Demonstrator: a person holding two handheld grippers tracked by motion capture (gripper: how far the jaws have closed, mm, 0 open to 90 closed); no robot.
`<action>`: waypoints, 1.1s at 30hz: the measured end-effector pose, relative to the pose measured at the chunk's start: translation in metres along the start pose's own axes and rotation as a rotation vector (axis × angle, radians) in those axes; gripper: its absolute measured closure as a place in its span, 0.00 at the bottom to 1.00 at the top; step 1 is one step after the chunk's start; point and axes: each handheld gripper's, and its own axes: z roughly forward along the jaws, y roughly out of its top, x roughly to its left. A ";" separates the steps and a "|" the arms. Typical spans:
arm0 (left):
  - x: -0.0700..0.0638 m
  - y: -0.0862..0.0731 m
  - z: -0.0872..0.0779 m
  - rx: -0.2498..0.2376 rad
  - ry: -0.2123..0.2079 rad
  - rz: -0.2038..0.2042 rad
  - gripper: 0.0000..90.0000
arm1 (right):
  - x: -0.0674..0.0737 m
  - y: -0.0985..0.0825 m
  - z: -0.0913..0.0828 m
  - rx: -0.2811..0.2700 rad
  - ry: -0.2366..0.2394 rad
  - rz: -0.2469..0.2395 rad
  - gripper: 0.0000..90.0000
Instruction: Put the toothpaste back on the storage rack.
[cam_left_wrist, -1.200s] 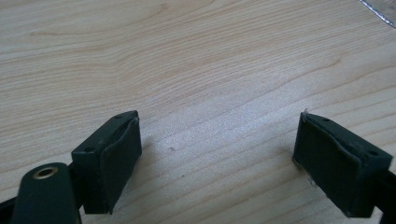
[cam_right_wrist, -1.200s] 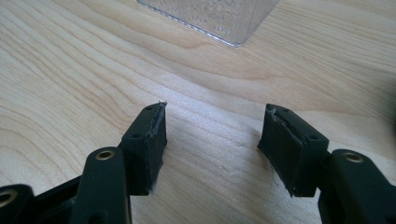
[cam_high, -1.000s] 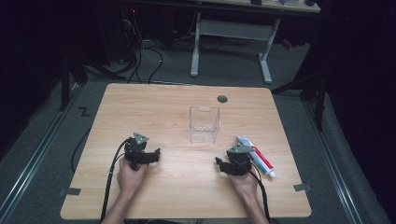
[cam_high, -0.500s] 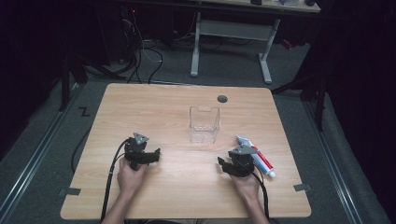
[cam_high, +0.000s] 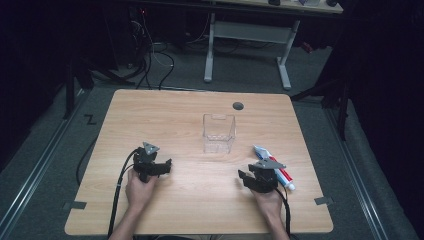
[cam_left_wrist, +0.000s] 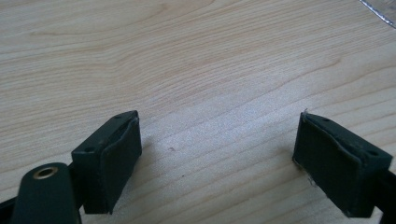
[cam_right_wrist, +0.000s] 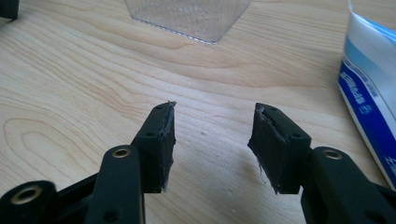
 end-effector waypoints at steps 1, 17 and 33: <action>0.000 0.000 0.000 0.000 0.000 0.000 0.17 | -0.001 -0.001 -0.001 -0.004 0.000 0.005 0.56; 0.000 0.000 0.000 0.000 0.000 0.000 0.17 | -0.007 -0.009 -0.016 -0.019 -0.012 0.025 0.56; 0.000 0.000 0.000 0.000 0.000 0.000 0.17 | -0.018 -0.019 -0.035 -0.055 -0.032 0.069 0.56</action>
